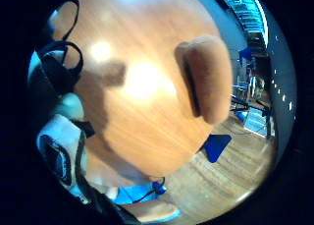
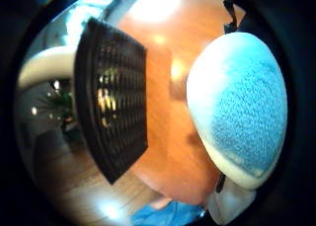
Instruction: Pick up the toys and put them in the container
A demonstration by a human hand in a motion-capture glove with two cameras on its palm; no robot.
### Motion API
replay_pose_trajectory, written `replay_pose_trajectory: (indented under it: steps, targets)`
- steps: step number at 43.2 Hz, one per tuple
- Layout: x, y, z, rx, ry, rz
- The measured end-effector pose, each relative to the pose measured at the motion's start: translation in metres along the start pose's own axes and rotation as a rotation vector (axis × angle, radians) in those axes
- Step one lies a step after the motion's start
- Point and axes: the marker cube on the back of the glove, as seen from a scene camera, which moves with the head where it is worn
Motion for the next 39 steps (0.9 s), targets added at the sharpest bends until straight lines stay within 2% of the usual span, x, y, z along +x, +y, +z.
replay_pose_trajectory:
  steps: [6, 10, 15, 21, 31, 39]
  targets:
    - [0.001, 0.018, -0.054, 0.093, 0.013, 0.056]
    - [0.003, 0.035, -0.087, 0.138, 0.109, 0.011]
    - [-0.013, 0.053, -0.132, 0.215, 0.104, -0.050]
    - [-0.051, 0.061, -0.176, 0.273, -0.009, 0.078]
    - [-0.129, 0.079, -0.213, 0.351, 0.039, -0.157]
    - [-0.172, 0.079, -0.201, 0.372, -0.047, -0.191]
